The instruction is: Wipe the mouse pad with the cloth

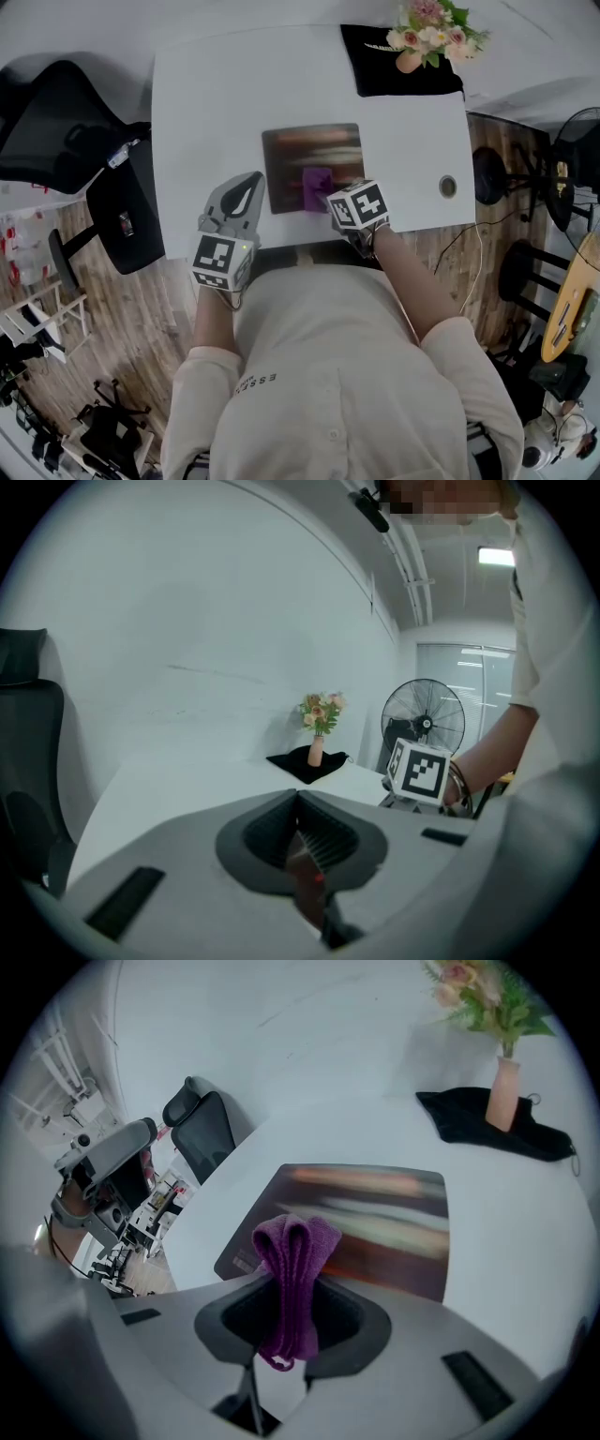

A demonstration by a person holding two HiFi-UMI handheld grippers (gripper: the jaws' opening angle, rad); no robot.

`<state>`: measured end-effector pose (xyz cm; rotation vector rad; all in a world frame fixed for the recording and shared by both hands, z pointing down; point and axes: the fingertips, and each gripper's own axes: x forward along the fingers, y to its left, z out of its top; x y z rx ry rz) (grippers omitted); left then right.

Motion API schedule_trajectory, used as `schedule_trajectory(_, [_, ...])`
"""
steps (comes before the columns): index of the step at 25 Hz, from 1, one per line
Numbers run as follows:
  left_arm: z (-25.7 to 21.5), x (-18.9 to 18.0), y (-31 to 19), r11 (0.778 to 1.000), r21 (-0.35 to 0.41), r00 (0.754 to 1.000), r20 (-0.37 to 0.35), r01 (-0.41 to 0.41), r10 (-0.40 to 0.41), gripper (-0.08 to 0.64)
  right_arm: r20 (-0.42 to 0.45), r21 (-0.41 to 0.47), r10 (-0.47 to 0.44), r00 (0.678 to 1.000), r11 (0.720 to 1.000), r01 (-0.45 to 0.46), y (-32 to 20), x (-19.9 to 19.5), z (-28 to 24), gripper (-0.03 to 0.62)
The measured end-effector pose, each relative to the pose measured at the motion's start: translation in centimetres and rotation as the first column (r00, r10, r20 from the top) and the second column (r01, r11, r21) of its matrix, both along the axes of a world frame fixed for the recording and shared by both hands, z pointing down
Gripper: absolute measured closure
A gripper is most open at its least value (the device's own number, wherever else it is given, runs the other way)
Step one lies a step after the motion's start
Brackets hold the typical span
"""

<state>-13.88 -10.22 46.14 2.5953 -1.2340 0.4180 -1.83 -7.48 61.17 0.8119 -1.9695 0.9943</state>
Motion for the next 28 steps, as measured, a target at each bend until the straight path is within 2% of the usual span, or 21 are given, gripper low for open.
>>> schedule_trajectory(9, [-0.1, 3.1, -0.6, 1.0, 0.002, 1.0, 0.008, 0.01, -0.01, 0.558, 0.004, 0.002, 0.024, 1.0, 1.0, -0.024, -0.4, 4.5, 0.1, 0.491])
schedule_trajectory(22, [-0.2, 8.4, -0.8, 1.0, 0.01, 1.0, 0.003, -0.018, 0.018, 0.558, -0.001, 0.003, 0.139, 0.99, 0.99, -0.139, -0.3, 12.1, 0.5, 0.489])
schedule_trajectory(28, [-0.4, 9.5, -0.6, 1.0, 0.013, 1.0, 0.006, -0.02, 0.02, 0.558, -0.041, 0.018, 0.182, 0.982, 0.983, -0.181, -0.3, 15.3, 0.4, 0.489])
